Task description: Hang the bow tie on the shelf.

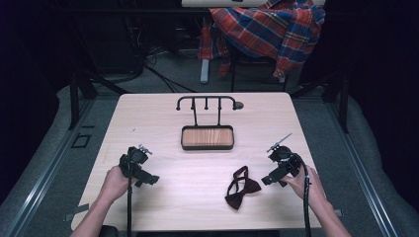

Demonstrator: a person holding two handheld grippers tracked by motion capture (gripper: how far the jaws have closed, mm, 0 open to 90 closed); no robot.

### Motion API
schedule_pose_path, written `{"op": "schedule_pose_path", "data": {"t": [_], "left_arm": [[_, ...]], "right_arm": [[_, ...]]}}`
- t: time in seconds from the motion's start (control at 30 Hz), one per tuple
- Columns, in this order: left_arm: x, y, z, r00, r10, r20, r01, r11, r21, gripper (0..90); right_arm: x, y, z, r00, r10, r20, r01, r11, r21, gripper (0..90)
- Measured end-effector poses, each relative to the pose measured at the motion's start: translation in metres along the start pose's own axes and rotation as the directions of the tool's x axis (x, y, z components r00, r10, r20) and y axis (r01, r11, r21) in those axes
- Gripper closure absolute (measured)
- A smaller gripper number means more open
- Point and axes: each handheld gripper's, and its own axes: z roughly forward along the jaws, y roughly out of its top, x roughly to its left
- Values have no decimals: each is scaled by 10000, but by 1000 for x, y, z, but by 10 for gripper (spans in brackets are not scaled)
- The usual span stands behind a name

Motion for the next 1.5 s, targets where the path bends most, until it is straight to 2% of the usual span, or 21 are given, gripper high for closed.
{"op": "schedule_pose_path", "data": {"t": [0.03,0.13,0.2,0.3,0.33,0.37,0.43,0.47,0.53,0.67,0.7,0.83,0.97,1.0,1.07,1.13,1.27,1.4,1.5], "left_arm": [[0,0,0,10000,-7,30,7,10000,-24,0],[1,1,1,9999,-53,130,54,10000,-38,0],[1,2,2,9999,-64,99,64,10000,-52,0],[1,2,2,9999,-10,104,11,10000,-67,0],[1,2,3,9999,-43,138,44,10000,-80,0],[2,1,2,9998,-59,166,61,9999,-122,0],[4,0,0,9995,-173,255,181,9993,-324,0],[5,-1,-1,9992,-246,309,260,9986,-451,0],[6,-1,-3,9990,-310,308,328,9977,-591,0],[9,-1,-3,9988,-386,286,402,9976,-566,0],[9,-1,-2,9988,-380,301,396,9977,-555,0],[8,1,-3,9989,-278,370,303,9972,-688,0],[6,2,-3,9989,-248,391,273,9975,-652,0],[6,3,-3,9991,-227,362,251,9976,-649,0],[6,5,-3,9991,-196,372,223,9970,-740,0],[7,7,-1,9990,-150,432,182,9971,-742,0],[7,10,0,9989,39,457,-7,9975,-704,0],[9,9,-1,9988,25,498,13,9972,-748,0],[8,8,-4,9992,1,408,32,9968,-801,0]], "right_arm": [[-1,0,-2,9999,-96,127,96,10000,-22,0],[-1,1,-4,9998,-199,53,201,9995,-253,0],[-1,2,-4,9997,-187,-186,179,9989,-444,0],[-1,3,-5,9990,-380,-246,369,9983,-452,0],[1,3,-4,9991,-267,-327,248,9980,-587,0],[1,5,-4,9980,-434,-455,406,9974,-596,0],[3,7,-4,9975,-596,-388,576,9971,-490,0],[7,8,-3,9976,-576,-372,546,9955,-774,0],[11,11,-4,9956,-913,-194,895,9928,-801,0],[19,15,-1,9920,-1195,-401,1151,9885,-983,0],[19,16,0,9902,-1351,-358,1318,9878,-834,0],[24,20,6,9876,-1440,-631,1394,9876,-715,0],[29,22,7,9848,-1642,-572,1600,9844,-729,0],[32,22,9,9844,-1607,-721,1542,9841,-877,0],[34,21,11,9809,-1797,-744,1734,9813,-839,12],[36,19,13,9796,-1802,-889,1730,9814,-838,17],[38,17,16,9802,-1810,-798,1753,9817,-738,0],[41,18,19,9841,-1491,-964,1404,9859,-910,0],[43,19,19,9836,-1587,-852,1517,9850,-825,0]]}}
